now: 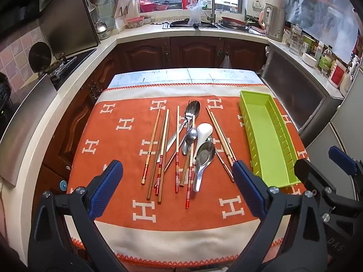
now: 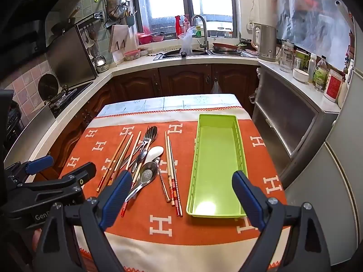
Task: Organize utensils
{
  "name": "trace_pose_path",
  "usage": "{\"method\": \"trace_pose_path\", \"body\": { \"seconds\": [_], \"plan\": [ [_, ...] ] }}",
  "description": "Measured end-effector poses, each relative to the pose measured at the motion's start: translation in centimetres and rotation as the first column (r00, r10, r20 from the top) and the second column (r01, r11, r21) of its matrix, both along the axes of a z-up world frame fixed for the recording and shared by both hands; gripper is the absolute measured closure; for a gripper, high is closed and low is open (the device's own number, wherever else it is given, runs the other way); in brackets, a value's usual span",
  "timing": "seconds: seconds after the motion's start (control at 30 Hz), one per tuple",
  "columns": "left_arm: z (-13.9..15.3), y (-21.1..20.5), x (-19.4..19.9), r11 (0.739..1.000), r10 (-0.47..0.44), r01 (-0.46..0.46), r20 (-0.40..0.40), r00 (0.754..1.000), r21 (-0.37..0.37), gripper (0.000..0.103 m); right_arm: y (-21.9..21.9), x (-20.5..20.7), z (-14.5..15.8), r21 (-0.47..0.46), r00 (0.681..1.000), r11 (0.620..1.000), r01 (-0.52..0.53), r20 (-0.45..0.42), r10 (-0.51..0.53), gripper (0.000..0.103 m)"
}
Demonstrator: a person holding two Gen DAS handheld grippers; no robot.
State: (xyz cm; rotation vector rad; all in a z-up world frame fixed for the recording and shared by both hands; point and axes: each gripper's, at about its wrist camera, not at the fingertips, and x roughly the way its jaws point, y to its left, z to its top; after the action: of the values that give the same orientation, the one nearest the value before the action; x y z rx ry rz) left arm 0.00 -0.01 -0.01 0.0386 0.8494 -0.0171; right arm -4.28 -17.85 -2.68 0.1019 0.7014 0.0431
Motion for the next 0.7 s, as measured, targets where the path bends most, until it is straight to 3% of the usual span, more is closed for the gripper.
{"method": "trace_pose_path", "body": {
  "seconds": [0.7],
  "plan": [
    [0.12,-0.10,-0.28,1.000,-0.001,0.001,-0.002,1.000,-0.003,0.007,0.03,-0.10,0.28,0.001,1.000,1.000,0.001,-0.003,-0.001,0.013]
  ]
}}
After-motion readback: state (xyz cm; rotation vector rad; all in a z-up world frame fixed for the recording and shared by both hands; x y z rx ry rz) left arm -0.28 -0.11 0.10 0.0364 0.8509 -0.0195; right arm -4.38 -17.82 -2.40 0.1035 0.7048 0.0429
